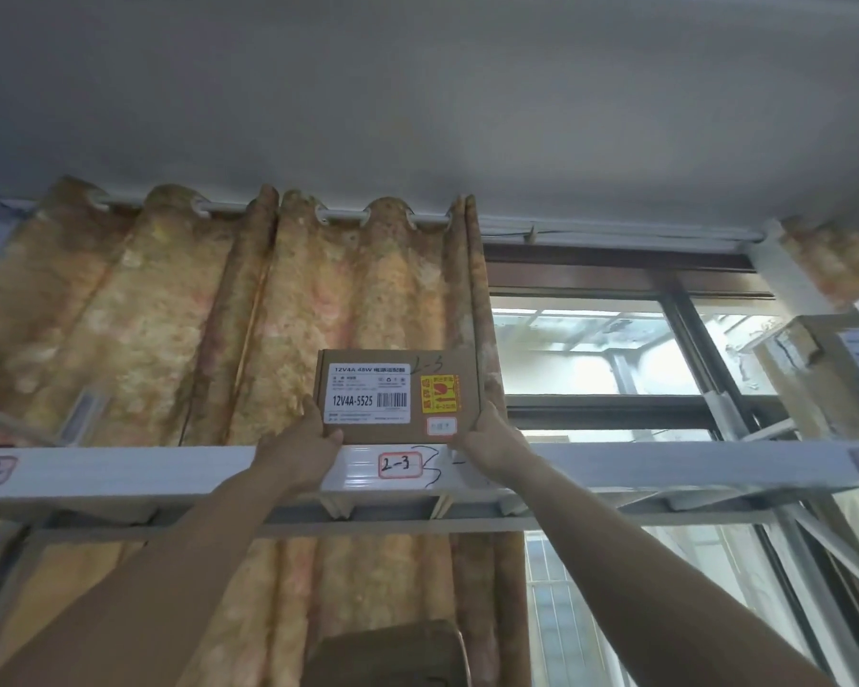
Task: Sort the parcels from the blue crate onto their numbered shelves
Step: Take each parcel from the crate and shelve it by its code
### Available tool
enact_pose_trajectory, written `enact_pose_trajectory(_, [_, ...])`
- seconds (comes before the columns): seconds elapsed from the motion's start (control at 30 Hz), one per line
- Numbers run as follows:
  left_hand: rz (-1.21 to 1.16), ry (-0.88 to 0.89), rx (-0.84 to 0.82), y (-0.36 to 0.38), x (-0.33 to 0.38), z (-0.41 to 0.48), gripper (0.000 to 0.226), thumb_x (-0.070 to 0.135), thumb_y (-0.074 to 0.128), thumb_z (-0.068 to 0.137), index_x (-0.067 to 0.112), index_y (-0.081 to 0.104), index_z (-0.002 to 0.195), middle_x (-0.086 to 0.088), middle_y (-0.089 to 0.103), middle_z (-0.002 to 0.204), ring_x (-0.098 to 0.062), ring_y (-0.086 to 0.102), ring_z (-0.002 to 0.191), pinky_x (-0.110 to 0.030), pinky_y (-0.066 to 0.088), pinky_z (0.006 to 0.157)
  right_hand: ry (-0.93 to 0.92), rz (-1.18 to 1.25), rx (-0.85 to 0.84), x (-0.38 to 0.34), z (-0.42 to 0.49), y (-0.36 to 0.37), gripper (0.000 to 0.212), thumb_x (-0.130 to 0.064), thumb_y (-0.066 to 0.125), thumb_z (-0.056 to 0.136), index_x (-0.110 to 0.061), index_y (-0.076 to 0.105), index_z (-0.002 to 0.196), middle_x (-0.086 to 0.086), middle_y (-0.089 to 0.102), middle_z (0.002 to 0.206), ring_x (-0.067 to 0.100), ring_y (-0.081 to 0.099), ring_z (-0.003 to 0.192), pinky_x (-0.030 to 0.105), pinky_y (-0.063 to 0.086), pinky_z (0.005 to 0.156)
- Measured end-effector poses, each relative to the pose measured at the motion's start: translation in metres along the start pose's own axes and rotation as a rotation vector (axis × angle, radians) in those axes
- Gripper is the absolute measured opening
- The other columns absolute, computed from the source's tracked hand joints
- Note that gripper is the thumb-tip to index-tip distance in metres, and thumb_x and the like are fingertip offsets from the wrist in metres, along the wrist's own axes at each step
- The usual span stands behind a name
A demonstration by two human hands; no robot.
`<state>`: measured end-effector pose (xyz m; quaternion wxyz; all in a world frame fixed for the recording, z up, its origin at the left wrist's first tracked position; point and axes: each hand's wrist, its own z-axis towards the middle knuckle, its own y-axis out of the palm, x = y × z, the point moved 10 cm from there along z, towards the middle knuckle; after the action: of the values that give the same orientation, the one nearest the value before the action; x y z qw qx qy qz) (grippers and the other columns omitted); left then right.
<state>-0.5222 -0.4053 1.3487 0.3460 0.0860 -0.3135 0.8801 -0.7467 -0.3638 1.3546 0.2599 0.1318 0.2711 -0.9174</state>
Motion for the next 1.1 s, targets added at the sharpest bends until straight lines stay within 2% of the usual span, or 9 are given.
enact_pose_trajectory(0.13, [0.114, -0.015, -0.047, 0.006, -0.003, 0.006, 0.069, 0.036, 0.026, 0.1, 0.009, -0.018, 0.147, -0.004, 0.027, 0.155, -0.026, 0.031, 0.139, -0.042, 0.018, 0.116, -0.006, -0.156, 0.011, 0.0, 0.004, 0.003, 0.051, -0.053, 0.042, 0.089, -0.039, 0.044, 0.138, -0.003, 0.042, 0.15, 0.025, 0.038, 0.138, 0.054, 0.016, 0.116])
enact_pose_trajectory(0.27, [0.149, -0.041, -0.098, 0.01, -0.003, 0.007, 0.069, 0.036, 0.023, 0.101, 0.008, -0.022, 0.145, -0.005, 0.024, 0.156, -0.027, 0.028, 0.141, -0.043, 0.013, 0.118, 0.067, -0.199, -0.001, 0.006, 0.005, 0.007, 0.067, -0.065, 0.034, 0.089, -0.031, 0.033, 0.147, 0.007, 0.019, 0.16, 0.029, 0.027, 0.144, 0.053, 0.006, 0.117])
enact_pose_trajectory(0.37, [0.172, -0.025, -0.066, 0.009, -0.001, 0.004, 0.068, 0.037, 0.02, 0.101, 0.006, -0.022, 0.145, -0.006, 0.001, 0.16, -0.024, 0.013, 0.146, -0.042, 0.005, 0.12, 0.081, -0.147, -0.024, 0.002, 0.004, 0.007, 0.067, -0.064, 0.031, 0.091, -0.028, 0.035, 0.147, 0.012, 0.007, 0.161, 0.033, 0.026, 0.144, 0.056, 0.012, 0.118])
enact_pose_trajectory(0.47, [0.161, 0.006, -0.03, 0.008, 0.001, -0.001, 0.068, 0.039, 0.018, 0.101, 0.006, -0.022, 0.145, -0.007, -0.019, 0.157, -0.018, -0.011, 0.147, -0.04, -0.006, 0.12, 0.064, -0.154, 0.034, -0.002, -0.005, -0.001, 0.083, -0.067, 0.03, 0.09, -0.017, 0.014, 0.154, 0.009, 0.001, 0.162, 0.028, 0.01, 0.149, 0.052, 0.001, 0.119])
enact_pose_trajectory(0.57, [0.165, 0.027, -0.013, 0.003, 0.001, -0.01, 0.067, 0.042, 0.016, 0.1, 0.011, -0.02, 0.147, -0.004, -0.021, 0.157, -0.017, -0.017, 0.145, -0.039, -0.008, 0.12, 0.004, -0.185, 0.145, -0.012, -0.019, -0.02, 0.086, -0.063, 0.034, 0.092, -0.009, 0.006, 0.154, 0.009, 0.005, 0.162, 0.025, 0.007, 0.15, 0.047, -0.001, 0.12])
enact_pose_trajectory(0.77, [0.26, 0.043, -0.004, -0.019, -0.013, -0.044, 0.065, 0.048, 0.017, 0.099, 0.019, -0.012, 0.149, 0.001, -0.013, 0.159, -0.017, -0.006, 0.147, -0.04, 0.0, 0.12, -0.306, -0.206, 0.237, -0.083, -0.052, -0.031, 0.06, -0.045, 0.04, 0.095, -0.013, 0.033, 0.146, 0.005, 0.03, 0.155, 0.021, 0.022, 0.144, 0.044, 0.011, 0.12])
enact_pose_trajectory(0.97, [0.356, -0.111, -0.042, -0.052, -0.055, -0.115, 0.064, 0.04, 0.025, 0.1, 0.008, 0.0, 0.15, -0.01, -0.002, 0.159, -0.028, 0.001, 0.147, -0.043, 0.005, 0.12, -0.436, -0.217, -0.052, -0.132, -0.105, 0.053, 0.063, -0.04, 0.034, 0.1, -0.009, 0.017, 0.152, 0.008, 0.012, 0.161, 0.022, 0.007, 0.149, 0.037, 0.0, 0.12])
enact_pose_trajectory(1.03, [0.353, -0.1, -0.02, -0.069, -0.068, -0.16, 0.051, 0.027, 0.034, 0.1, 0.006, 0.023, 0.146, -0.015, 0.021, 0.154, -0.034, 0.02, 0.142, -0.045, 0.019, 0.116, -0.485, -0.22, -0.184, -0.145, -0.136, 0.092, 0.059, -0.038, 0.032, 0.101, -0.007, 0.021, 0.151, 0.01, 0.018, 0.16, 0.026, 0.014, 0.148, 0.04, 0.006, 0.12])
enact_pose_trajectory(1.1, [0.418, -0.154, -0.061, -0.084, -0.094, -0.212, 0.046, 0.029, 0.037, 0.099, 0.009, 0.034, 0.14, -0.015, 0.033, 0.147, -0.034, 0.035, 0.133, -0.046, 0.03, 0.11, -0.507, -0.123, -0.287, -0.159, -0.173, 0.127, 0.055, -0.038, 0.037, 0.099, -0.007, 0.035, 0.145, 0.013, 0.034, 0.151, 0.032, 0.029, 0.14, 0.042, 0.024, 0.116])
